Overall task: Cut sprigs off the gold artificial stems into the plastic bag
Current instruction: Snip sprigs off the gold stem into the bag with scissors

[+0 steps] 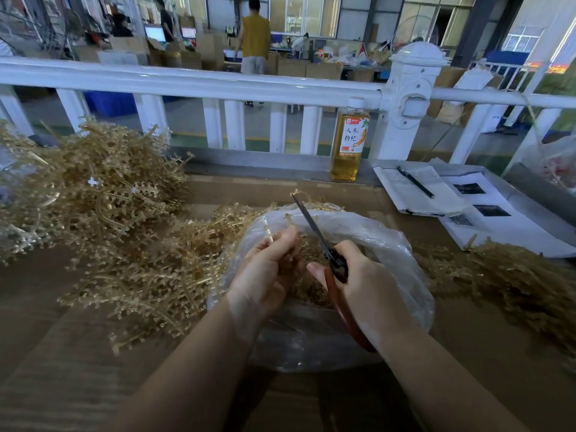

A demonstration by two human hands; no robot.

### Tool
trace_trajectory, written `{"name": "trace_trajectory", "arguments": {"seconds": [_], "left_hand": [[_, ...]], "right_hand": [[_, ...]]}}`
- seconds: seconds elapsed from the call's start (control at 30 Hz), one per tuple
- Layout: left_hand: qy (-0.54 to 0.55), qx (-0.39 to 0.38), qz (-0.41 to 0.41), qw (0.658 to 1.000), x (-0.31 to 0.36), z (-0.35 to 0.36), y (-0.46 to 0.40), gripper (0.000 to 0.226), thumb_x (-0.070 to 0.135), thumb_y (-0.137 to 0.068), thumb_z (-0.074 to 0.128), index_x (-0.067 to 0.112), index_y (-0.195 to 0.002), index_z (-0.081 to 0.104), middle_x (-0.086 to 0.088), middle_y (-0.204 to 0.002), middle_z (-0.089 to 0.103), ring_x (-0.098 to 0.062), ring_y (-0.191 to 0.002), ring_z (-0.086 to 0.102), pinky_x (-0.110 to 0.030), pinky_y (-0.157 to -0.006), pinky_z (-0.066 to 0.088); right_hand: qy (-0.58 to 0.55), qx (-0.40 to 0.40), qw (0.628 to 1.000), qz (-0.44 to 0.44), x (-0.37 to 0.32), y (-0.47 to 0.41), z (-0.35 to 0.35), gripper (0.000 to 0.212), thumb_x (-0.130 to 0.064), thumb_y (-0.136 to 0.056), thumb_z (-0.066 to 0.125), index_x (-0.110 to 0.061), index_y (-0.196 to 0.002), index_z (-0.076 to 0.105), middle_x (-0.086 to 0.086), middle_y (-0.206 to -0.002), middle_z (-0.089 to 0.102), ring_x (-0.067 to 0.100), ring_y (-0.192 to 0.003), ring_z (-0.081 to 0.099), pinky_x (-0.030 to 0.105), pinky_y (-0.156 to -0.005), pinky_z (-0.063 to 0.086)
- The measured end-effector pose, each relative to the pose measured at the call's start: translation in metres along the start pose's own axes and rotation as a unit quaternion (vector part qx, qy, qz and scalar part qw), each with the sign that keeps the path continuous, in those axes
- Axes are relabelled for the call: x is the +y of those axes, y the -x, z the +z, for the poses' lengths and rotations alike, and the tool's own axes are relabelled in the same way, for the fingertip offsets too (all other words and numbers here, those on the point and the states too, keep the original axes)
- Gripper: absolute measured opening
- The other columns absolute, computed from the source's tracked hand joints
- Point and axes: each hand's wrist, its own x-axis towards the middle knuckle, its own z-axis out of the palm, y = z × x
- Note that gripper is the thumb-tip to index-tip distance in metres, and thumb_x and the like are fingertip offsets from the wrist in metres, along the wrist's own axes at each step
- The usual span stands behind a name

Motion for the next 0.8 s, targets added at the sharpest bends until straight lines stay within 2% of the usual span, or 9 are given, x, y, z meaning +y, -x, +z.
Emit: {"name": "trace_trajectory", "arguments": {"seconds": [0.07,0.17,0.23,0.37,0.47,0.57,0.67,0.8], "left_hand": [[-0.008,-0.013,-0.003,1.000,0.0018,0.0001,0.0027,0.022,0.006,-0.063,0.071,0.011,-0.083,0.062,-0.001,-0.070,0.063,-0.013,-0.067,0.060,-0.025,-0.067,0.052],[0.012,0.015,0.005,1.000,0.0034,0.0032,0.0041,0.028,-0.002,-0.058,0.066,0.010,-0.082,0.061,-0.001,-0.065,0.065,-0.012,-0.059,0.064,-0.023,-0.060,0.055],[0.028,0.024,0.009,0.999,0.0039,0.0043,0.0034,0.024,-0.003,-0.062,0.065,0.009,-0.083,0.061,-0.003,-0.066,0.063,-0.013,-0.058,0.063,-0.023,-0.060,0.055],[0.041,0.042,0.005,0.998,0.0045,0.0035,0.0007,0.017,-0.006,-0.085,0.054,0.007,-0.091,0.063,-0.005,-0.071,0.062,-0.014,-0.062,0.060,-0.027,-0.070,0.051],[0.047,0.029,0.003,0.998,0.0047,0.0031,0.0001,0.019,-0.005,-0.088,0.051,0.006,-0.095,0.065,-0.006,-0.077,0.063,-0.010,-0.061,0.060,-0.023,-0.064,0.051],[0.063,0.030,-0.002,0.998,0.0037,0.0044,-0.0013,0.016,-0.004,-0.086,0.053,0.007,-0.090,0.064,-0.005,-0.078,0.064,-0.009,-0.058,0.060,-0.018,-0.055,0.051],[0.078,0.032,-0.005,0.996,0.0024,0.0050,-0.0022,0.014,-0.002,-0.085,0.054,0.006,-0.088,0.064,-0.005,-0.073,0.068,-0.011,-0.060,0.066,-0.021,-0.056,0.055],[0.084,0.028,-0.019,0.996,0.0024,0.0058,-0.0001,0.016,-0.002,-0.089,0.051,0.004,-0.083,0.065,-0.007,-0.067,0.070,-0.014,-0.058,0.068,-0.023,-0.049,0.054]], "right_hand": [[-0.006,-0.004,1.000,0.000,-0.0001,-0.0001,-0.0005,0.035,-0.057,-0.087,0.053,-0.024,-0.097,0.051,-0.008,-0.071,0.060,0.010,-0.067,0.060,0.024,-0.061,0.048],[-0.012,-0.003,1.000,-0.006,-0.0007,0.0010,-0.0009,0.034,-0.057,-0.087,0.052,-0.025,-0.095,0.050,-0.008,-0.070,0.058,0.006,-0.067,0.058,0.018,-0.057,0.042],[-0.020,-0.012,1.000,-0.008,-0.0012,0.0025,-0.0008,0.033,-0.058,-0.086,0.051,-0.027,-0.094,0.048,-0.008,-0.071,0.056,0.005,-0.067,0.055,0.015,-0.056,0.038],[-0.008,-0.020,0.999,-0.025,0.0000,0.0059,0.0002,0.034,-0.062,-0.084,0.048,-0.029,-0.092,0.046,-0.010,-0.073,0.053,0.003,-0.070,0.053,0.013,-0.056,0.033],[0.025,-0.016,0.999,-0.044,0.0022,0.0072,0.0022,0.035,-0.063,-0.083,0.047,-0.030,-0.095,0.045,-0.011,-0.078,0.054,0.006,-0.076,0.053,0.012,-0.059,0.033],[0.070,-0.006,0.995,-0.064,0.0044,0.0068,0.0044,0.037,-0.064,-0.083,0.044,-0.031,-0.099,0.044,-0.010,-0.080,0.054,0.009,-0.079,0.052,0.020,-0.065,0.040],[0.091,0.002,0.993,-0.072,0.0055,0.0061,0.0058,0.040,-0.065,-0.084,0.040,-0.029,-0.101,0.044,-0.008,-0.080,0.052,0.012,-0.080,0.052,0.028,-0.070,0.047],[0.102,-0.005,0.992,-0.072,0.0070,0.0069,0.0058,0.043,-0.064,-0.085,0.038,-0.027,-0.106,0.045,-0.006,-0.085,0.054,0.013,-0.085,0.052,0.030,-0.075,0.049]]}}
